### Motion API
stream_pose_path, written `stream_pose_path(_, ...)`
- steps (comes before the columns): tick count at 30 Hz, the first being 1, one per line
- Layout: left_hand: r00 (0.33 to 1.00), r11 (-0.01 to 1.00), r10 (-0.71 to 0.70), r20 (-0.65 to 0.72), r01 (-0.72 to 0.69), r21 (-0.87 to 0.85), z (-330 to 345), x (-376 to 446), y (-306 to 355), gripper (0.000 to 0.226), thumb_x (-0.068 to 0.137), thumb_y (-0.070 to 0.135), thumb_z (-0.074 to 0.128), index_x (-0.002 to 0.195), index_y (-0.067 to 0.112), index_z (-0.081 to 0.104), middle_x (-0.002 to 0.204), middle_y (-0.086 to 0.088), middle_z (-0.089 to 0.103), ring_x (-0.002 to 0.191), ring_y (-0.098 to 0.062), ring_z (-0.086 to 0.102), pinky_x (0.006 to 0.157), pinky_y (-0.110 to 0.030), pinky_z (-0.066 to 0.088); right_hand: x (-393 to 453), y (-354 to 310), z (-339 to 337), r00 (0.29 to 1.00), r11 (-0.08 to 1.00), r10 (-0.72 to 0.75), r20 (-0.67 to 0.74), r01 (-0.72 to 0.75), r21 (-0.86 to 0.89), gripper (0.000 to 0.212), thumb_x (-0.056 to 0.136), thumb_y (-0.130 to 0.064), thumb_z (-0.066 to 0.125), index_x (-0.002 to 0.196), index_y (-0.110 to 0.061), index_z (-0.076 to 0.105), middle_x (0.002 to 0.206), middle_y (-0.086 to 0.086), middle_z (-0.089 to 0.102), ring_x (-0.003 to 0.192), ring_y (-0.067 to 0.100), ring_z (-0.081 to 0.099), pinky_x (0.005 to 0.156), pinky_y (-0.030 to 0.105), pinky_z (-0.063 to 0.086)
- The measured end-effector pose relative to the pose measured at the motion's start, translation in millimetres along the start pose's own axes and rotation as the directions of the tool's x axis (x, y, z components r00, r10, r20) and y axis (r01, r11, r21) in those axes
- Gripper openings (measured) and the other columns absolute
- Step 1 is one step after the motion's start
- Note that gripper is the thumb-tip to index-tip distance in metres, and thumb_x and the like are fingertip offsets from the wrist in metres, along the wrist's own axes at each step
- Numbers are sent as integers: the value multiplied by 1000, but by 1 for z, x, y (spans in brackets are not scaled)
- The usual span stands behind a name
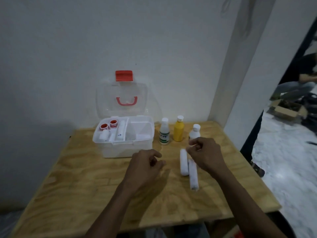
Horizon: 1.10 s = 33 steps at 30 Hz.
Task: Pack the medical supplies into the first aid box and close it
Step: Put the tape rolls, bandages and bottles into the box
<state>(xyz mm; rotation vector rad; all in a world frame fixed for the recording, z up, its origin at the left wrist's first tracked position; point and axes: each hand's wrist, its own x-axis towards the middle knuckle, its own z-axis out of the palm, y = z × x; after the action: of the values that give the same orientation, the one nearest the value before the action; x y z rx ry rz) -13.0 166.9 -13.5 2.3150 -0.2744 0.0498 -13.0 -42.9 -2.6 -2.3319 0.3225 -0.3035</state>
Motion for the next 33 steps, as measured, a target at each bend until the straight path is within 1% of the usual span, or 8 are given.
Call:
stream_pose_path(4, 997, 999, -32, 64, 32, 12, 39, 22, 12, 39, 83, 41, 70, 117, 21, 68, 94, 1, 74, 78, -5, 64, 75, -21, 51, 2, 33, -5, 988, 992, 98, 120, -87, -94, 32, 78, -31, 75, 107, -17, 70, 109, 6, 69, 89, 14, 65, 73, 22, 42)
stream_pose_path(11, 982, 992, -65, 175, 45, 116, 74, 57, 30, 53, 87, 52, 56, 133, 25, 53, 122, -3, 68, 108, -20, 64, 91, -39, 53, 3, 44, 4, 962, 989, 85, 258, -49, -141, 48, 79, -40, 72, 119, -16, 63, 112, 4, 67, 103, 18, 63, 81, 25, 44)
stream_pose_path(15, 954, 981, -102, 280, 50, 186, 74, 69, 33, 42, 85, 51, 57, 122, 32, 59, 117, -1, 70, 101, -18, 66, 87, -42, 55, 3, 44, 7, 959, 992, 63, 277, -29, -125, 46, 80, -34, 71, 120, -14, 61, 115, 6, 65, 106, 19, 62, 80, 24, 44)
stream_pose_path(18, 953, 982, -110, 281, 61, 177, 71, 70, 31, 31, 85, 46, 61, 111, 30, 62, 104, 0, 72, 90, -16, 67, 83, -42, 57, 4, 42, 8, 961, 995, 57, 272, -33, -90, 44, 79, -29, 73, 119, -12, 63, 117, 7, 65, 107, 19, 63, 83, 24, 46)
stream_pose_path(21, 950, 988, -128, 284, 98, 118, 70, 68, 27, 19, 83, 38, 65, 100, 28, 64, 97, -1, 72, 85, -16, 68, 81, -44, 57, 3, 39, 11, 956, 997, 38, 290, -18, -69, 43, 81, -27, 72, 119, -10, 64, 117, 8, 65, 109, 21, 63, 85, 26, 48)
stream_pose_path(26, 946, 969, -183, 266, 219, -115, 63, 59, 20, 10, 85, 30, 65, 94, 25, 63, 85, -5, 75, 76, -22, 71, 71, -49, 61, 2, 38, 20, 958, 995, 55, 281, -77, 68, 35, 77, -24, 75, 110, -14, 69, 101, 4, 70, 82, 10, 64, 54, 9, 41)
stream_pose_path(29, 935, 918, -236, 266, 304, -256, 54, 51, 19, 15, 87, 24, 69, 100, 18, 63, 86, -10, 74, 70, -26, 73, 66, -47, 62, -1, 36, 22, 958, 972, 47, 284, -110, 210, 32, 76, -16, 76, 107, -13, 71, 94, 6, 71, 79, 13, 68, 63, 22, 54)
stream_pose_path(33, 946, 872, -225, 232, 302, -386, 40, 39, 16, 22, 85, 18, 72, 105, 17, 63, 87, -15, 73, 74, -33, 73, 69, -53, 61, -4, 29, 22, 944, 919, 2, 330, -132, 371, 31, 77, -10, 76, 107, -13, 69, 89, 8, 75, 83, 19, 73, 75, 38, 62)
